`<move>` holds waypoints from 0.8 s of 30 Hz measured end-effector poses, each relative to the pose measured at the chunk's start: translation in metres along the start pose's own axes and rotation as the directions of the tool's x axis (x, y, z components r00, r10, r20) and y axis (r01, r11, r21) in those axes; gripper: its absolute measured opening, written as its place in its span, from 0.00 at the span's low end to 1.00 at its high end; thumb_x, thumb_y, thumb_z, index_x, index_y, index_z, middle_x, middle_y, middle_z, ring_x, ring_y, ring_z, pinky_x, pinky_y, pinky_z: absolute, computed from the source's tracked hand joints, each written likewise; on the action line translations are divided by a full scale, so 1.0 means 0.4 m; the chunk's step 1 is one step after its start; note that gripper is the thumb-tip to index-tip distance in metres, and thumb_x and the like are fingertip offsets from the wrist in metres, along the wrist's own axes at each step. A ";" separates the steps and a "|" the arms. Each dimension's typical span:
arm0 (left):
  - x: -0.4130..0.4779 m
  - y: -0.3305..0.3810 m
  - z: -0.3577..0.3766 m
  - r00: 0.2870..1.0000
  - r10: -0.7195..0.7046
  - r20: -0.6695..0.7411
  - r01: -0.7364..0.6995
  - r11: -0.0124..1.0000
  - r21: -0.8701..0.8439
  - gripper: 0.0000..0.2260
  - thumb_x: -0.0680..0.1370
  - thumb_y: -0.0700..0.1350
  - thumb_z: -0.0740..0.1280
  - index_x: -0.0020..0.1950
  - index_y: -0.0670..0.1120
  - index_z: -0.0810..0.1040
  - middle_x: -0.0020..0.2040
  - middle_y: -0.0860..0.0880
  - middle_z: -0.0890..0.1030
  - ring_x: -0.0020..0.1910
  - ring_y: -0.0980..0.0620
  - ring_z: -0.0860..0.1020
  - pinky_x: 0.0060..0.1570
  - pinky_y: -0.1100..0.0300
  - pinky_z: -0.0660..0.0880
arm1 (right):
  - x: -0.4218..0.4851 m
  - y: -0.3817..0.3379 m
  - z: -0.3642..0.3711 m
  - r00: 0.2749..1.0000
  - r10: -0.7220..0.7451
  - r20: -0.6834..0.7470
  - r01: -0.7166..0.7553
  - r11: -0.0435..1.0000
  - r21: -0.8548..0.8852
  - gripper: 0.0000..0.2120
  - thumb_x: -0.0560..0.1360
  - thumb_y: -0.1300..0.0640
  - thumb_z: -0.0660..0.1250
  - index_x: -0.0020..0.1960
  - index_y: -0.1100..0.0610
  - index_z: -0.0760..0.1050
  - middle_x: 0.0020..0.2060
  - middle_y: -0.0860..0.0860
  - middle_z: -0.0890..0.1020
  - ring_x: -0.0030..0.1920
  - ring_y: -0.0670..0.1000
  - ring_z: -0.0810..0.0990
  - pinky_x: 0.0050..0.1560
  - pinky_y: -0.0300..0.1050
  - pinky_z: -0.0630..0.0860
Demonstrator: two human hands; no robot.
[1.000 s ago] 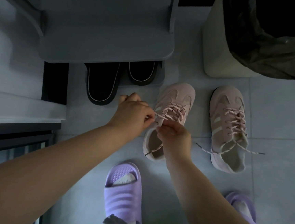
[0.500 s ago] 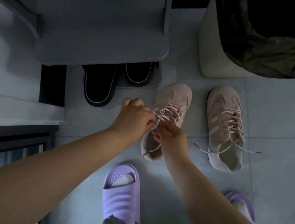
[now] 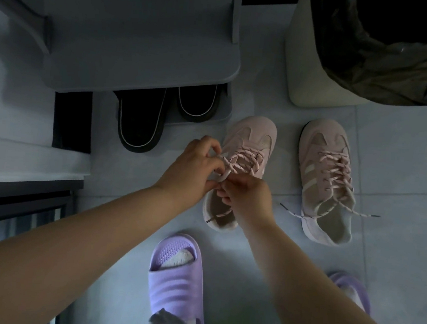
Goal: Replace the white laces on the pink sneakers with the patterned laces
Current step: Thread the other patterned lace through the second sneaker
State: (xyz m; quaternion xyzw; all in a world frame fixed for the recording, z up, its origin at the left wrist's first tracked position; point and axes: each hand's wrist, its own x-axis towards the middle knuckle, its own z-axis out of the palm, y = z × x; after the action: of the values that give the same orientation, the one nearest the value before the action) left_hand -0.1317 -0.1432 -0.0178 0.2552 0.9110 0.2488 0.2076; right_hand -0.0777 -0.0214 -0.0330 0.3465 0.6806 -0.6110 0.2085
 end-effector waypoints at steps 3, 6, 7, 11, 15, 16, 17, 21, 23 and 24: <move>0.001 0.006 0.013 0.996 -0.078 -0.030 0.076 0.994 -0.082 0.19 0.66 0.38 0.75 0.53 0.41 0.73 0.59 0.40 0.67 0.49 0.41 0.75 0.46 0.49 0.75 | -0.007 -0.002 -0.018 1.000 -0.010 -0.010 0.009 0.995 -0.103 0.19 0.72 0.64 0.63 0.28 0.44 0.79 0.27 0.47 0.82 0.35 0.49 0.83 0.47 0.52 0.81; 0.003 0.014 0.017 0.947 -0.320 0.003 0.311 0.918 -0.245 0.22 0.70 0.38 0.69 0.61 0.43 0.65 0.62 0.43 0.64 0.40 0.41 0.78 0.45 0.48 0.76 | -0.031 0.001 -0.066 0.990 -0.124 -0.073 0.107 0.975 -0.196 0.16 0.71 0.66 0.62 0.31 0.47 0.77 0.29 0.49 0.82 0.38 0.53 0.82 0.47 0.55 0.79; 0.005 0.015 0.015 0.931 -0.365 0.012 0.354 0.895 -0.270 0.22 0.71 0.39 0.68 0.62 0.44 0.64 0.62 0.43 0.65 0.39 0.41 0.78 0.46 0.48 0.76 | -0.038 0.004 -0.085 0.982 -0.158 -0.101 0.145 0.982 -0.120 0.16 0.71 0.68 0.62 0.32 0.50 0.75 0.31 0.49 0.82 0.38 0.54 0.81 0.47 0.55 0.79; 0.018 0.027 0.011 0.939 -0.339 0.059 0.342 0.901 -0.267 0.21 0.72 0.42 0.67 0.64 0.47 0.65 0.61 0.44 0.68 0.41 0.41 0.77 0.46 0.52 0.74 | -0.075 -0.021 -0.115 0.981 -0.179 0.076 0.116 0.851 0.512 0.09 0.71 0.70 0.63 0.37 0.58 0.74 0.44 0.53 0.83 0.48 0.51 0.80 0.55 0.45 0.73; 0.016 0.046 0.029 0.946 -0.307 0.100 0.323 0.903 -0.282 0.21 0.72 0.42 0.67 0.63 0.49 0.66 0.59 0.45 0.69 0.42 0.43 0.77 0.43 0.58 0.70 | -0.074 -0.005 -0.109 0.951 -0.122 0.284 0.023 0.944 0.329 0.06 0.65 0.60 0.64 0.32 0.52 0.76 0.40 0.51 0.84 0.44 0.51 0.80 0.48 0.42 0.74; 0.010 0.045 0.035 0.947 -0.305 0.105 0.322 0.904 -0.281 0.21 0.72 0.40 0.66 0.63 0.49 0.66 0.59 0.45 0.69 0.42 0.43 0.77 0.43 0.60 0.69 | -0.071 0.001 -0.115 0.953 -0.106 0.285 0.069 0.988 0.137 0.05 0.65 0.57 0.63 0.31 0.51 0.76 0.37 0.48 0.84 0.42 0.50 0.80 0.45 0.43 0.73; 0.002 0.041 0.042 0.946 -0.307 0.107 0.325 0.903 -0.281 0.21 0.72 0.40 0.66 0.63 0.48 0.66 0.59 0.44 0.69 0.43 0.43 0.77 0.43 0.61 0.68 | -0.067 0.007 -0.124 0.954 -0.090 0.285 0.111 0.992 -0.058 0.05 0.66 0.54 0.63 0.31 0.50 0.75 0.37 0.48 0.84 0.40 0.49 0.80 0.42 0.44 0.72; -0.010 0.024 0.050 0.942 -0.276 0.193 0.328 0.880 -0.343 0.24 0.71 0.41 0.68 0.64 0.48 0.66 0.59 0.46 0.70 0.41 0.47 0.78 0.41 0.63 0.69 | -0.049 -0.001 -0.159 0.989 -0.074 0.131 0.103 0.969 -0.225 0.14 0.77 0.51 0.62 0.35 0.55 0.74 0.34 0.52 0.83 0.30 0.46 0.77 0.37 0.45 0.73; 0.009 0.017 0.037 0.935 -0.264 0.234 0.346 0.818 -0.460 0.22 0.70 0.42 0.71 0.62 0.48 0.68 0.58 0.47 0.72 0.42 0.51 0.77 0.41 0.66 0.71 | -0.020 -0.013 -0.168 0.980 -0.159 -0.117 0.123 0.956 -0.267 0.12 0.77 0.52 0.61 0.36 0.54 0.73 0.32 0.50 0.81 0.31 0.48 0.76 0.37 0.44 0.73; 0.025 0.014 0.031 0.937 -0.284 0.203 0.348 0.794 -0.499 0.19 0.71 0.43 0.70 0.60 0.47 0.70 0.56 0.48 0.73 0.43 0.52 0.76 0.42 0.67 0.71 | -0.001 -0.019 -0.170 0.958 -0.208 -0.195 0.136 0.935 -0.328 0.10 0.77 0.53 0.62 0.38 0.53 0.73 0.33 0.48 0.79 0.34 0.50 0.76 0.37 0.42 0.72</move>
State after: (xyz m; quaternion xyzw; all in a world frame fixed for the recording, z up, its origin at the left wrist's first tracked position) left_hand -0.1310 -0.1292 -0.0271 0.0467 0.8232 0.4353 0.3613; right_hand -0.0735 0.0446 -0.0161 0.3156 0.8154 -0.4685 0.1268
